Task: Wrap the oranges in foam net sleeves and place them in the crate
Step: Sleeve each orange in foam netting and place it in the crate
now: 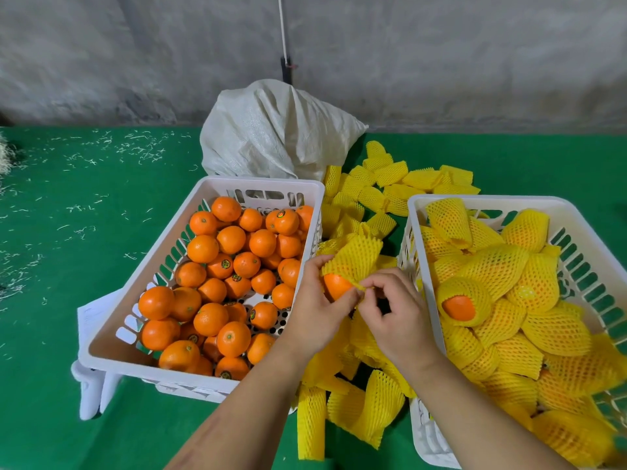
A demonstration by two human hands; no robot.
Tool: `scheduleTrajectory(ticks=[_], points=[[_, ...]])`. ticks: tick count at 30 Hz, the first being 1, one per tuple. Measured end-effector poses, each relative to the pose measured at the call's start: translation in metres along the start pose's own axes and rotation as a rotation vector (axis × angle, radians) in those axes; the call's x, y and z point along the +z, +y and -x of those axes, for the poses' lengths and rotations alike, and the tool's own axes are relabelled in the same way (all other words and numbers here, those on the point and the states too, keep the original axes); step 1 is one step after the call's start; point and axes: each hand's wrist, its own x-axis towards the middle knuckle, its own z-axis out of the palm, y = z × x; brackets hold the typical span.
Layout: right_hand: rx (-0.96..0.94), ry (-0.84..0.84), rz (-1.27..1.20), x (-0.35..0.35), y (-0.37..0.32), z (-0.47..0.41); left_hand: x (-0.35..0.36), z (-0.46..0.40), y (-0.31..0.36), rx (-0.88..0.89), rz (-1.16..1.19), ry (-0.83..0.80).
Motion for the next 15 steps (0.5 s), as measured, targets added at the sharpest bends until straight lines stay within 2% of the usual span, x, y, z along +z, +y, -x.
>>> scheduleTrajectory(ticks=[3, 5, 8, 11, 13, 15], points=[[0.142, -0.068, 0.002, 0.001, -0.002, 0.000, 0.006, -0.001, 0.003, -0.092, 0.101, 0.101], [0.155, -0.103, 0.038, 0.002, -0.001, -0.001, 0.005, -0.003, 0.006, -0.170, 0.151, 0.114], [0.107, -0.063, 0.042, 0.004, 0.002, -0.003, -0.004, -0.004, 0.008, -0.250, 0.263, -0.067], [0.134, 0.018, 0.041, 0.003, 0.006, -0.004, -0.009, -0.002, 0.010, -0.194, 0.223, -0.159], [0.069, 0.046, 0.044, 0.002, 0.003, -0.004, -0.007, -0.002, 0.011, -0.168, 0.219, -0.115], [-0.074, 0.035, 0.049, 0.000, -0.002, -0.002, -0.006, -0.002, 0.013, -0.176, 0.248, -0.082]])
